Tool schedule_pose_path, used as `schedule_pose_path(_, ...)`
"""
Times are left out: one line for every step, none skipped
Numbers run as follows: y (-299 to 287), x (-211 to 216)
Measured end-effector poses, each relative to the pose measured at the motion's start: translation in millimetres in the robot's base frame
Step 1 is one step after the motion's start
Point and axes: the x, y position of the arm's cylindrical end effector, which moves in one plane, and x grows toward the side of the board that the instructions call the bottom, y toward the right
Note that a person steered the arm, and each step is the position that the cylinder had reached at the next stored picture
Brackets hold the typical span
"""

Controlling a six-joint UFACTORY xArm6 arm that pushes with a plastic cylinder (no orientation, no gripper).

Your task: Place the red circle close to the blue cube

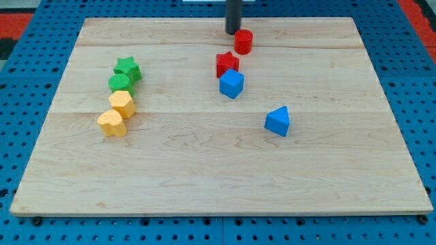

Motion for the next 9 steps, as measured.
schedule_pose_path(25,7)
schedule_pose_path(40,28)
schedule_pose_path(48,51)
schedule_pose_path(64,53)
schedule_pose_path(65,62)
schedule_pose_path(86,62)
schedule_pose_path(87,63)
schedule_pose_path(87,71)
schedule_pose_path(77,86)
